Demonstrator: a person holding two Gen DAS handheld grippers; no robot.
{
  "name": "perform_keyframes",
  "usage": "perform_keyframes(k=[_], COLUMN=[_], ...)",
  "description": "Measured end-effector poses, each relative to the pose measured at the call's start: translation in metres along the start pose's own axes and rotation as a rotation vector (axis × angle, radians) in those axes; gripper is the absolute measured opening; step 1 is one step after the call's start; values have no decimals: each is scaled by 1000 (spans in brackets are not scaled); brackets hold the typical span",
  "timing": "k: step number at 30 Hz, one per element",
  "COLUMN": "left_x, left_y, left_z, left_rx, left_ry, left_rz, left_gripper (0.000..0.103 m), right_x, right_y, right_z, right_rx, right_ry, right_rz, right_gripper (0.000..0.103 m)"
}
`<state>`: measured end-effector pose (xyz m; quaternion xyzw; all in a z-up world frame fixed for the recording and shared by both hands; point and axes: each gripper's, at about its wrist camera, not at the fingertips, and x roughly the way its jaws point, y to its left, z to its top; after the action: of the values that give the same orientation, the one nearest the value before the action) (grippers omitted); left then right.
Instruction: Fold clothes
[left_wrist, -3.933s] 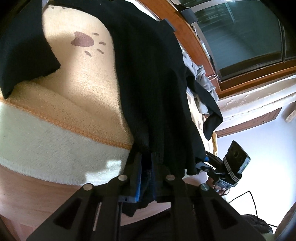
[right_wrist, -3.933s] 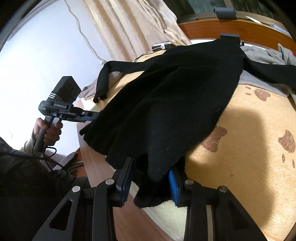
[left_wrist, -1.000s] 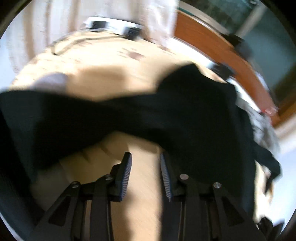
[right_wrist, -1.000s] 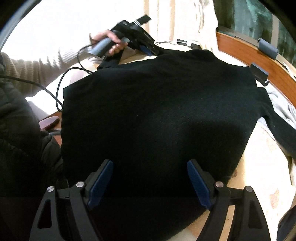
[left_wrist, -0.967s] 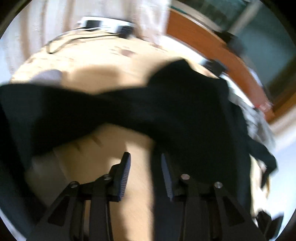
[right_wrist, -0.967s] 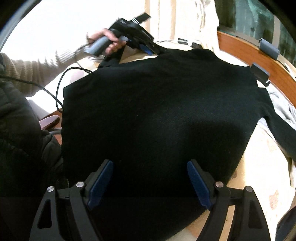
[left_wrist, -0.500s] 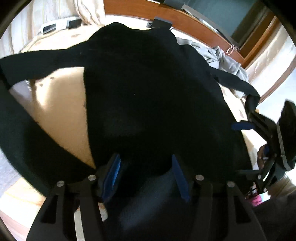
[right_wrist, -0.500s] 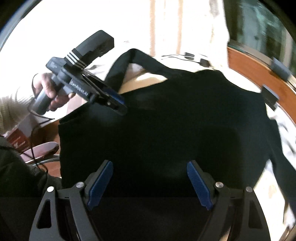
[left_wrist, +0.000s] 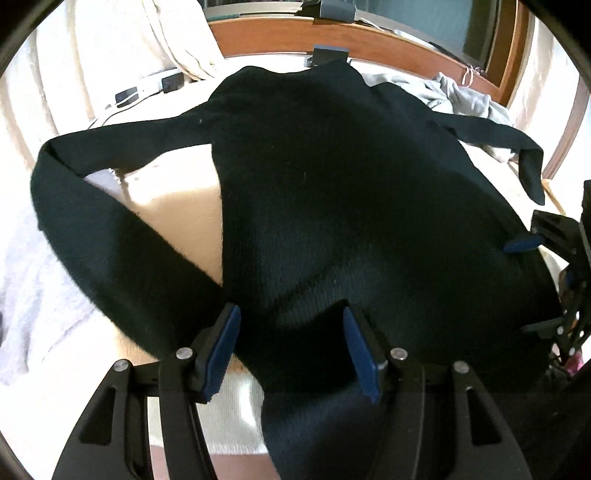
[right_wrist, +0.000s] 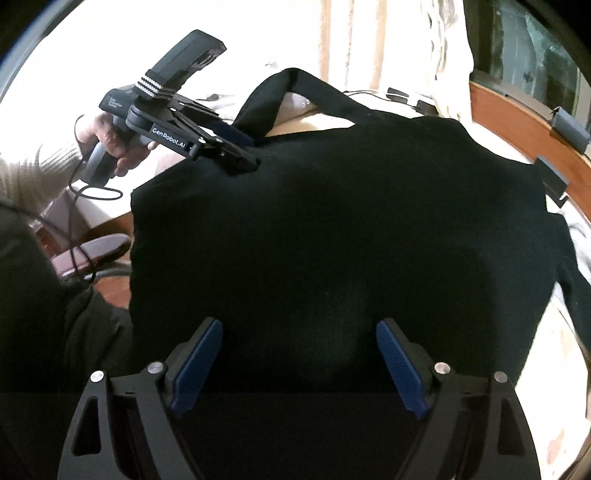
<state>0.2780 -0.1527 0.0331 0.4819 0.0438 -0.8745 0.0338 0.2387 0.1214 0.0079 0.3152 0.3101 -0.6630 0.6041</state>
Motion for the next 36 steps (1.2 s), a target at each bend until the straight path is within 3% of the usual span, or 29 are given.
perform_keyframes(k=[6,9,11,17,21,26,30,34,36], left_x=[1,-9,-14,-9,19,39,30,5,-8], left_y=[5,7,1,-26,-40,-47,-45,-31,-22], left_z=[9,19,30,56,63,67,80,109,128], left_rx=[-57,-98,-101,-90,-101,-105,-123,-146,-160], left_ry=[55,34,11,7,94,147,107,2,-52], left_rz=[-1,-40,-86,-251,-311,-333,-325,-357,-375], left_gripper=[63,63,63,71,72,73,73,73,76], right_x=[4,0,-6,-17,-4,-9,-8,-12,-25], right_y=[-1,-2,-5,-39,-42,-47,-52,-69,-89], right_z=[4,6,9,16,6,2,9,25,40], right_rx=[-15,-12,-2,115,103,98,88,101,146], right_ry=[5,21,37,21,96,132,162,189,141], right_rz=[-16,-6,0,-96,-126,-92,-74,-53,-75], right_gripper=[89,89,89,89,89,92,94,94,94])
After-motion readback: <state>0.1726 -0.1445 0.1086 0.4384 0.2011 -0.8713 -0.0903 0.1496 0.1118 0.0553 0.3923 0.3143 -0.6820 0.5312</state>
